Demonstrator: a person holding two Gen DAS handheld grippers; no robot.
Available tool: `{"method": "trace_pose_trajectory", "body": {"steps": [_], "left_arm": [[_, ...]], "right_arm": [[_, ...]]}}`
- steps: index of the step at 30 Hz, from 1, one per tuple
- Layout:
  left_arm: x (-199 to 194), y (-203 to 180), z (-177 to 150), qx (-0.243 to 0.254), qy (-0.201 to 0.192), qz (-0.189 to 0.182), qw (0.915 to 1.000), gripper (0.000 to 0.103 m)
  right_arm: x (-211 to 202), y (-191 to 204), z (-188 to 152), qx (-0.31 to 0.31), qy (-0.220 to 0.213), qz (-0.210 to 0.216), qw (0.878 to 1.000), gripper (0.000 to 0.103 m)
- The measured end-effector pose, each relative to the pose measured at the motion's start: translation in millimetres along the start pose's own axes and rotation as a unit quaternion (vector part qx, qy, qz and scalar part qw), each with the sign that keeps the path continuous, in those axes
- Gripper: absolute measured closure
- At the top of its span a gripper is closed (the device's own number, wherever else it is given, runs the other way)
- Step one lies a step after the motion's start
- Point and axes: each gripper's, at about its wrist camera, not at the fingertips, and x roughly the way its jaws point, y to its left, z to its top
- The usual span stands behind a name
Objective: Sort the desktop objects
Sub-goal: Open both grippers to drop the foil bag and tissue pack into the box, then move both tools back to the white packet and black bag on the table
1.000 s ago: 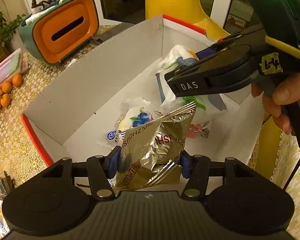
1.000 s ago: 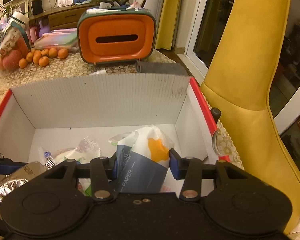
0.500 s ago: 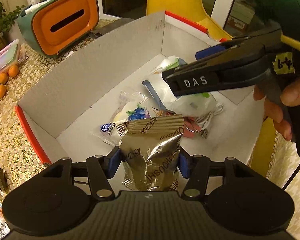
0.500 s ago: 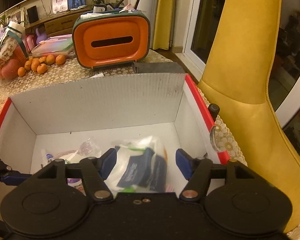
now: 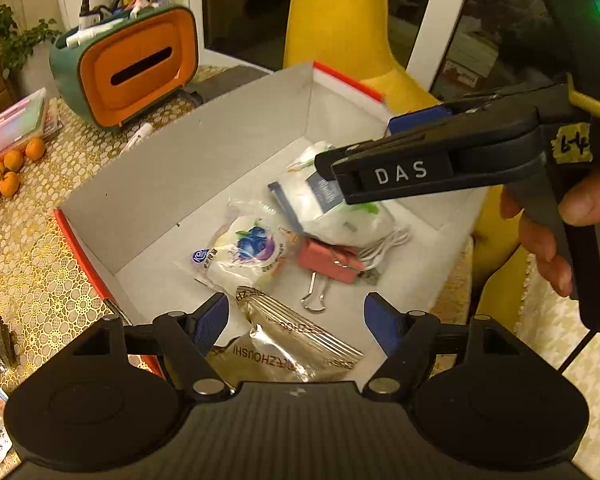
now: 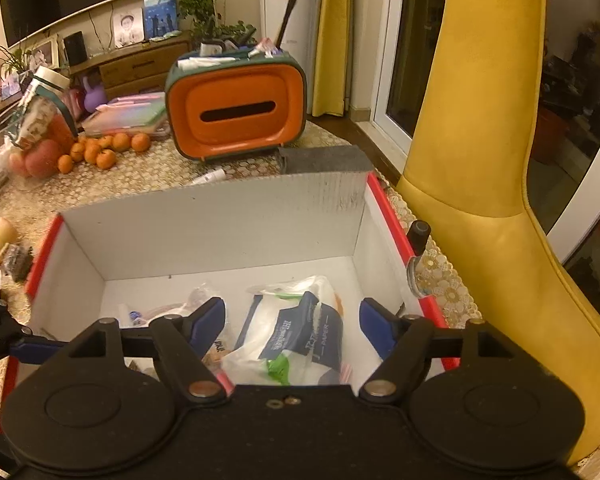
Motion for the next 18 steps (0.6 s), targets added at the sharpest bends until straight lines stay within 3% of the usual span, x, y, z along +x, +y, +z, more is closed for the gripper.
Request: {"method": "trace_pose_trajectory", "body": {"steps": [18], "left_arm": [[-85, 1, -38, -0.023, -0.077, 0.008, 0.9967, 0.029]], "right_arm": [[-63, 33, -15, -0.006, -0.029, 0.035, 0.999, 0.028]]}}
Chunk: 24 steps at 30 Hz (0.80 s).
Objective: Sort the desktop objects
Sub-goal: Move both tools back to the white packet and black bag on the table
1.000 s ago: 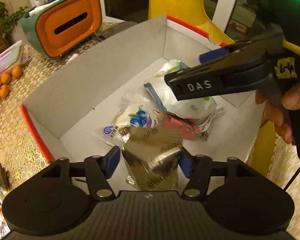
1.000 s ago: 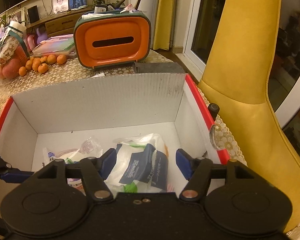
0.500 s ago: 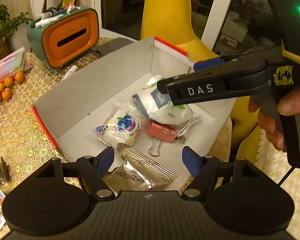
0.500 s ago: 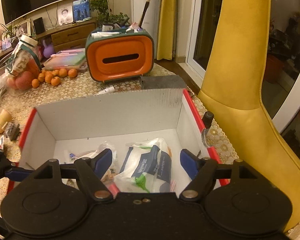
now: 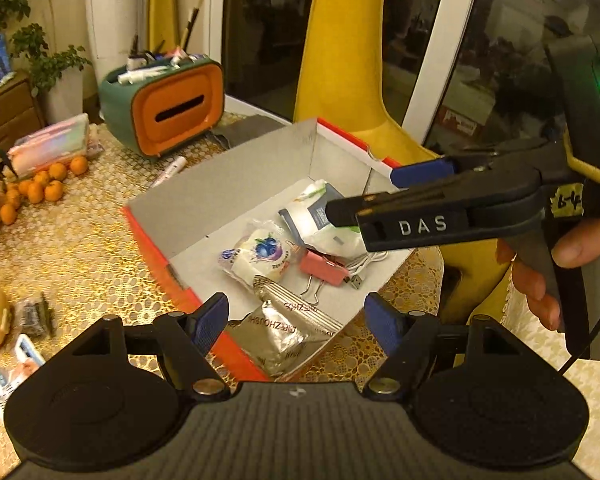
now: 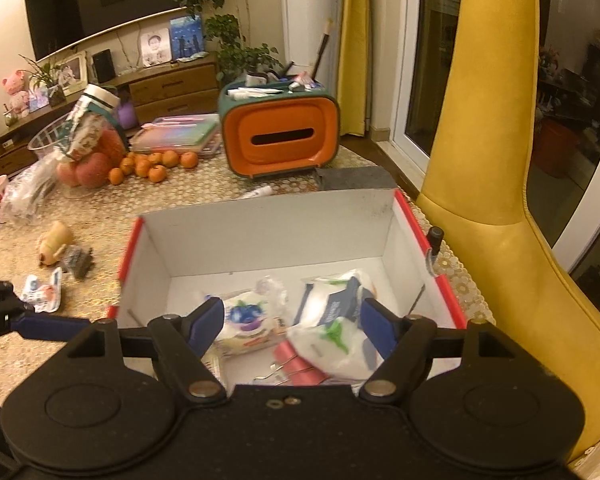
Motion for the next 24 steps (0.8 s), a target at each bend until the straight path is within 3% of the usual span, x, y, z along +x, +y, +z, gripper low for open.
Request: {"method": "trace_pose_trajectory", "body": {"steps": [24], "left_arm": [[-93, 57, -59, -0.045, -0.087, 0.033, 0.9946, 0.029]], "right_arm": [[-47, 78, -20, -0.013, -0.042, 0.034, 0.998, 0.018]]}}
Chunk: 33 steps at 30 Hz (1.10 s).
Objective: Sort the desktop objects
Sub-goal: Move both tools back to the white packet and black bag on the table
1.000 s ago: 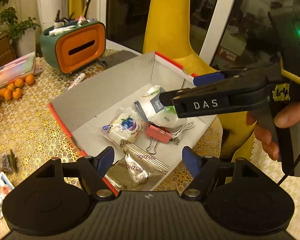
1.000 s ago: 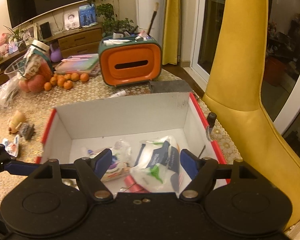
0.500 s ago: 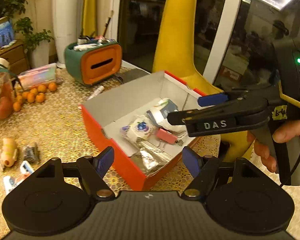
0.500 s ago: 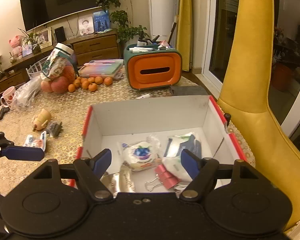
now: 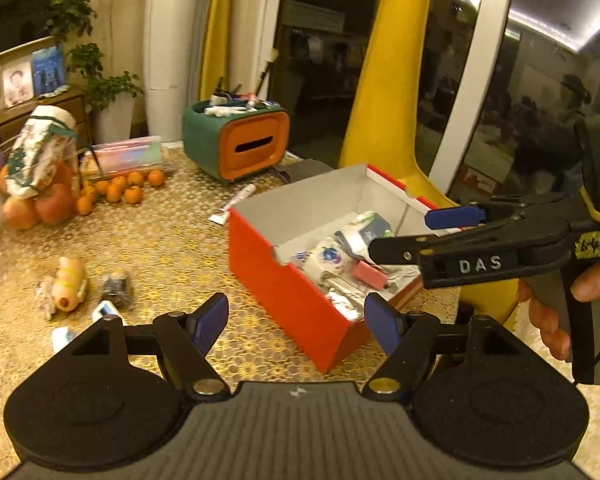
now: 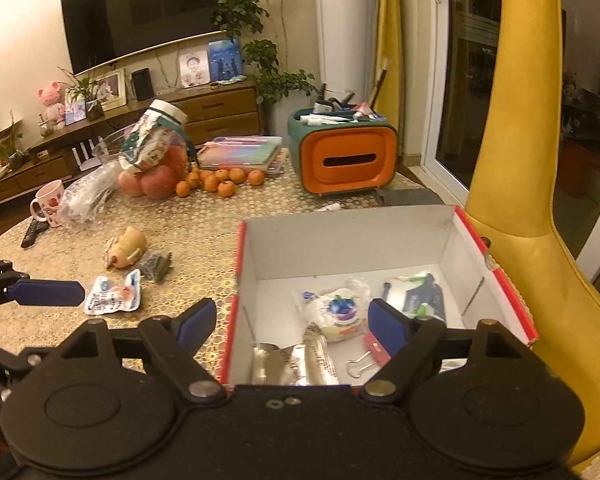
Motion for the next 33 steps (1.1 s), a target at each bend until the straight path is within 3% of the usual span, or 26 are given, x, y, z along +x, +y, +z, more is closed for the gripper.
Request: {"method": "trace_pose_trajectory", "body": {"steps": [17, 24, 33], "left_arm": [[-35, 71, -40, -0.046, -0.039, 0.055, 0.9967, 0.019], [-34, 97, -58, -0.051, -0.047, 0.065, 0.9954, 0.000], [-13, 133, -76, -0.057, -0.042, 0.068, 0.9952, 0.000]], "right_arm": [[17, 77, -4, -0.034, -0.001, 0.028, 0.999, 0.006], [41, 101, 0, -0.041, 0.005, 0.029, 0.999, 0.005], [80, 126, 4, -0.049, 0.017, 0.021, 0.998, 0.005]]}}
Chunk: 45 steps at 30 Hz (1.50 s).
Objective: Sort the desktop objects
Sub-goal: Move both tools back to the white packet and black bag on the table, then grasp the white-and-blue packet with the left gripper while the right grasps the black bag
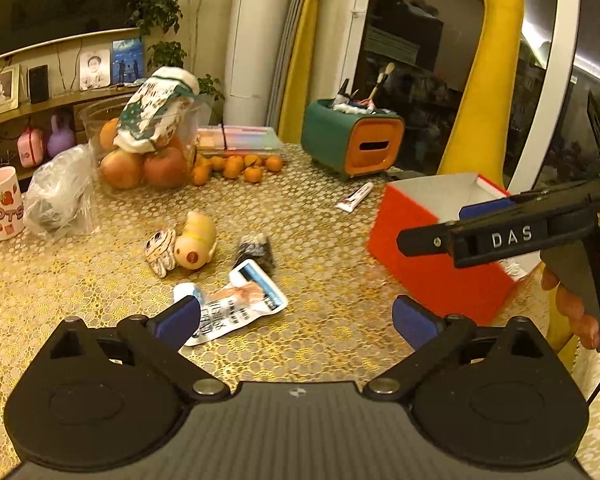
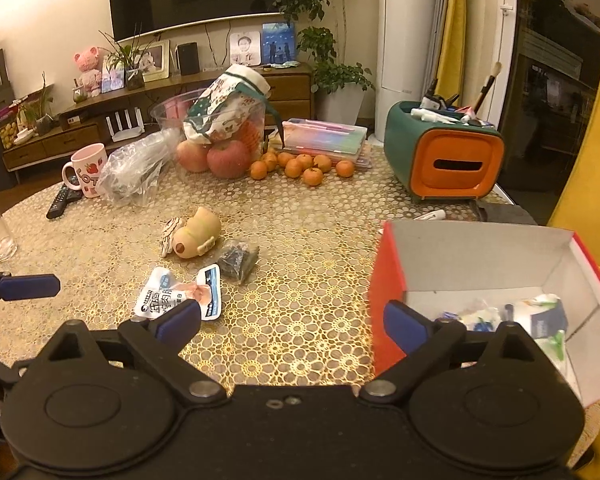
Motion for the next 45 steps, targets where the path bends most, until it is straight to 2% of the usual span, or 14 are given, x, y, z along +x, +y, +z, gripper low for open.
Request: {"method": "trace_pose_trajectory", "body": {"steps": [13, 25, 29, 37, 42, 45], "left_arm": [[51, 40, -17, 0.002, 0.036, 0.000, 0.9994, 0.000], [96, 46, -16, 0.088, 0.044, -0.030, 0.9947, 0.000], [110, 47, -12, 0.112, 0.047, -0.030, 0.9921, 0.000], [134, 49, -3, 0.169, 0.060, -0.071, 0.9813, 0.001], [149, 46, -5, 0.187, 0.070, -0.077, 0.9768, 0.001], [159, 45, -7, 0.197, 0.075, -0.067, 0.9752, 0.001]], "right_arm": [[69, 27, 13, -0.016, 0.040, 0.015, 0.999, 0.005], [129, 34, 33, -0.008, 0.065, 0.017, 0.998, 0.005], [147, 36, 40, -0.006, 0.070, 0.019, 0.997, 0.005], [177, 51, 42, -0.023, 0.084, 0.024, 0.996, 0.005], [190, 55, 41, -0.021, 0.092, 0.025, 0.995, 0.005], [198, 55, 41, -0.018, 0.098, 0.024, 0.995, 0.006]]}}
